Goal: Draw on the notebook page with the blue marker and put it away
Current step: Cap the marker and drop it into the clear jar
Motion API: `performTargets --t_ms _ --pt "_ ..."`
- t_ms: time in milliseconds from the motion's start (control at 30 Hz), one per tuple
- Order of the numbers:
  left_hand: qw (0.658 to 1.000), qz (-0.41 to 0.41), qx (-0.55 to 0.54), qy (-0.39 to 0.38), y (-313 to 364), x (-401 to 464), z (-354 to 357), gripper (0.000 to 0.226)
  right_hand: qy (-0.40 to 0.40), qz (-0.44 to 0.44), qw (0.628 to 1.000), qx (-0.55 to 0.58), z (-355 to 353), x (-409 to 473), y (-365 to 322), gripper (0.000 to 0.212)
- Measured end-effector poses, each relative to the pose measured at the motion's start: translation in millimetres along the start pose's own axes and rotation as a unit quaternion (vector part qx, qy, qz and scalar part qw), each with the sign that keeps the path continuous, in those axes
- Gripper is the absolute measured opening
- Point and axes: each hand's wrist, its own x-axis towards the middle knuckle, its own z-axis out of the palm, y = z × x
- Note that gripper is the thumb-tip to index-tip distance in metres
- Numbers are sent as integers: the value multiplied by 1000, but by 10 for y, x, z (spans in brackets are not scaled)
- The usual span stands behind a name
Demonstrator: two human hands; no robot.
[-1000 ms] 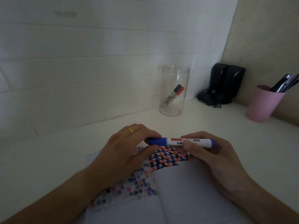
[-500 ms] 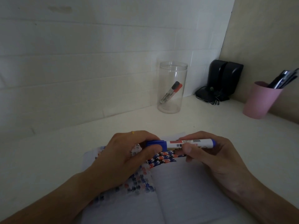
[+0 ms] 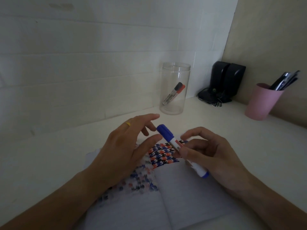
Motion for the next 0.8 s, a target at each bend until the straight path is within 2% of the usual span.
performTargets --t_ms 167,333,433,600,800 --pt "994 32 96 -34 -64 0 -9 34 -3 53 998 22 -9 30 1 55" --pt "991 34 123 -45 -110 -9 -34 28 14 85 995 49 21 64 -72 65" --pt "990 30 133 -24 -130 -7 -65 28 48 77 996 19 41 185 -176 64" --pt "987 14 161 21 -172 11 -76 27 180 -69 979 -73 9 699 -564 60" --pt "982 -2 184 39 -223 26 -80 32 323 -253 898 -159 -82 1482 -1040 52"
